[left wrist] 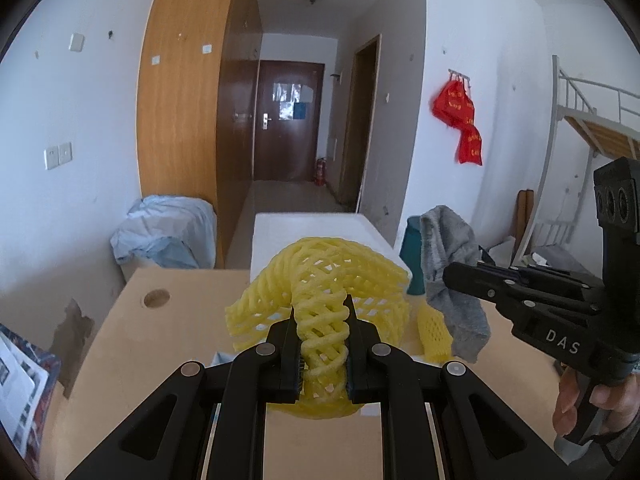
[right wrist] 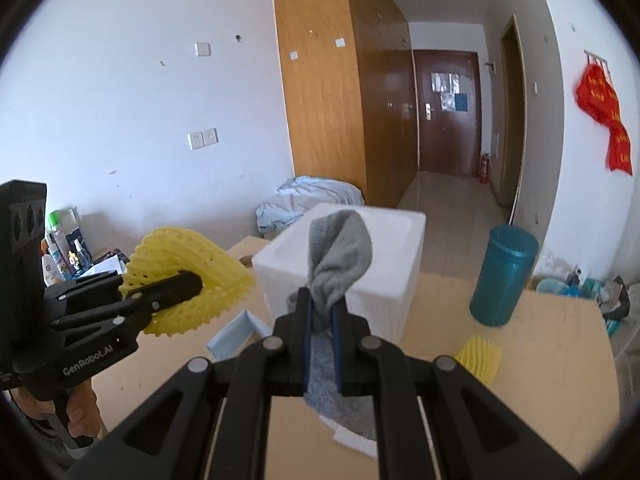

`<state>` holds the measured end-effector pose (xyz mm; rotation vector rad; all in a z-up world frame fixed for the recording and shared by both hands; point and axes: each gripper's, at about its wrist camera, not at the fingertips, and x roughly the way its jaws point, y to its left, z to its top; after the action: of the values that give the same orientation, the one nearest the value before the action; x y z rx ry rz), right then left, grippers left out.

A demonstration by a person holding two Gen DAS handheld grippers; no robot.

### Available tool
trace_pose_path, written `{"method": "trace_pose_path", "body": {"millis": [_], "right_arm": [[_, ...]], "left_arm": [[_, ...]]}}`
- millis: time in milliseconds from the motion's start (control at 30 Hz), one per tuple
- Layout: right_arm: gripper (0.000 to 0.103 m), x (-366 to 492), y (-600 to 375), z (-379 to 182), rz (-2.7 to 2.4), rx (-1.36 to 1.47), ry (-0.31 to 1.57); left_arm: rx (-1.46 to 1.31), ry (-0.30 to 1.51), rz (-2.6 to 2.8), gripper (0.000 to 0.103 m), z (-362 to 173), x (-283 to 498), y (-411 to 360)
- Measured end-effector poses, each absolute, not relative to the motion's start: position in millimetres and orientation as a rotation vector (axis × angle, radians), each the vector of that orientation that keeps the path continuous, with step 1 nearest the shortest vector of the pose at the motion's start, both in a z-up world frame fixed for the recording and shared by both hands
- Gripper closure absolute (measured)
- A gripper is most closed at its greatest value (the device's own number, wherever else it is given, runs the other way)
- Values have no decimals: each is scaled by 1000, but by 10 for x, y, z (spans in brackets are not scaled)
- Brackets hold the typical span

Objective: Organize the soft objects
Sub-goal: 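Carry the yellow net over the foam box with the left gripper while the right gripper carries the sock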

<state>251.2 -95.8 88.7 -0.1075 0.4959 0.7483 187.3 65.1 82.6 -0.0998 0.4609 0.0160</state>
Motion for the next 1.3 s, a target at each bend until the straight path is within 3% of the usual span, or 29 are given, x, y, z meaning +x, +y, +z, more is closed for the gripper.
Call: {"method": "trace_pose_path", "body": {"millis": [633, 1300], "right_arm": [[91, 3027, -806, 1030, 732, -77, 488], [91, 3207, -703, 994, 738, -63, 515]], "left_arm": [[-97, 449, -35, 87, 1006, 2565, 831], [-120, 545, -70, 87, 758, 3200, 938]]}}
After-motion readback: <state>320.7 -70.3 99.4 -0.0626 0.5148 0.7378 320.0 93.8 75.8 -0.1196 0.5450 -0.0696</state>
